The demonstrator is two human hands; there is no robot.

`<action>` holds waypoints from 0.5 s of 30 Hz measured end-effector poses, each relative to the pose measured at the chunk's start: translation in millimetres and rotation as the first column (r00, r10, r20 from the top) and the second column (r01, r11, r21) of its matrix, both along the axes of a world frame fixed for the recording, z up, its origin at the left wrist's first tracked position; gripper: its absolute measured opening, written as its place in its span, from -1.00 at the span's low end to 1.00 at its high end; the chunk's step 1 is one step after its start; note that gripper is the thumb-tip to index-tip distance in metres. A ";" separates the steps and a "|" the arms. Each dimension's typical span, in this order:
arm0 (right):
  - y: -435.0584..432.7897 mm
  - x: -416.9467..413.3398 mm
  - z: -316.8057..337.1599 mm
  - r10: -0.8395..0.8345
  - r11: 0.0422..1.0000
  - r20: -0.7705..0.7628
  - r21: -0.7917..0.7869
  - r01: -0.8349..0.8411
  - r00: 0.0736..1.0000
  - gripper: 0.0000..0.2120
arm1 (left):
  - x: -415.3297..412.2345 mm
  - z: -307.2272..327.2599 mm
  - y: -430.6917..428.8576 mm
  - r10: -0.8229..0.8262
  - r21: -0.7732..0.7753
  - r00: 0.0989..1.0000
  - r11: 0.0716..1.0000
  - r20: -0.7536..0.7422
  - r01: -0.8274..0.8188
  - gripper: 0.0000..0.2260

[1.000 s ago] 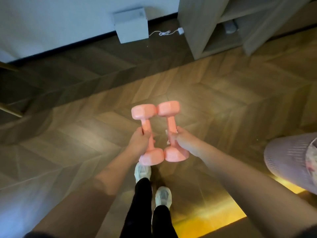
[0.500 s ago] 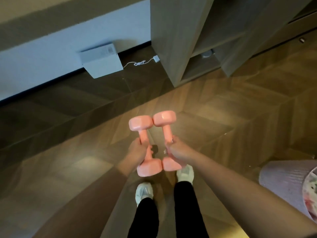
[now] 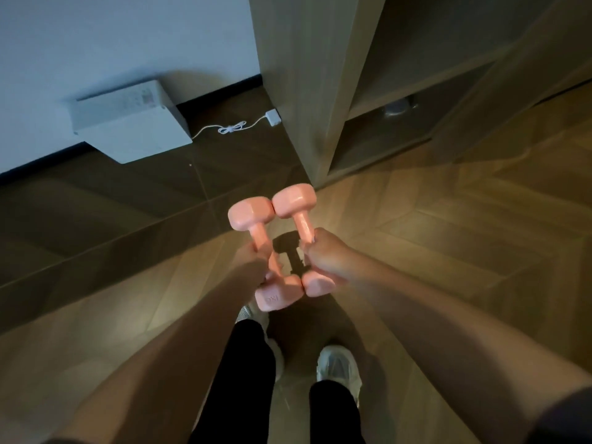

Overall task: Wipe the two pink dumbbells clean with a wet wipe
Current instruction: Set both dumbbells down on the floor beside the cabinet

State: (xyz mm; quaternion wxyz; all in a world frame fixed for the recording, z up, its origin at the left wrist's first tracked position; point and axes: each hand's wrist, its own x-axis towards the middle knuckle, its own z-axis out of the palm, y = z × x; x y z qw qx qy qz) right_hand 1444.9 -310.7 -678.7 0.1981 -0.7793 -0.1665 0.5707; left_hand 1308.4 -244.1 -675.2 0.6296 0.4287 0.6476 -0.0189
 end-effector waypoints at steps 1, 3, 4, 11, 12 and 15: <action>8.0 8.7 -16.6 0.004 1.000 0.023 0.010 -0.004 1.000 -0.79 | 9.4 -16.3 8.1 0.006 0.009 1.000 1.000 0.006 -0.006 -0.78; 25.2 23.1 -50.1 0.003 0.999 0.031 0.046 -0.004 1.000 -0.78 | 26.0 -49.2 26.1 0.021 0.023 0.999 0.999 0.027 -0.022 -0.82; 34.8 28.5 -65.3 -0.004 0.999 0.016 0.055 0.003 1.000 -0.77 | 32.6 -64.4 35.6 0.031 0.027 0.999 0.999 0.019 -0.031 -0.83; 116.9 60.9 -159.6 0.023 0.996 0.081 0.089 -0.030 0.996 -0.75 | 62.2 -158.2 111.2 -0.002 0.113 1.000 0.994 0.002 0.002 -0.77; 129.3 65.4 -171.9 0.034 0.995 0.091 0.089 -0.042 0.995 -0.78 | 64.5 -169.6 121.3 0.007 0.114 1.000 0.993 0.008 -0.007 -0.82; 163.5 76.6 -201.3 0.046 0.996 0.110 0.067 -0.054 0.993 -0.84 | 75.4 -199.8 147.0 -0.012 0.151 1.000 0.988 -0.025 0.016 -0.84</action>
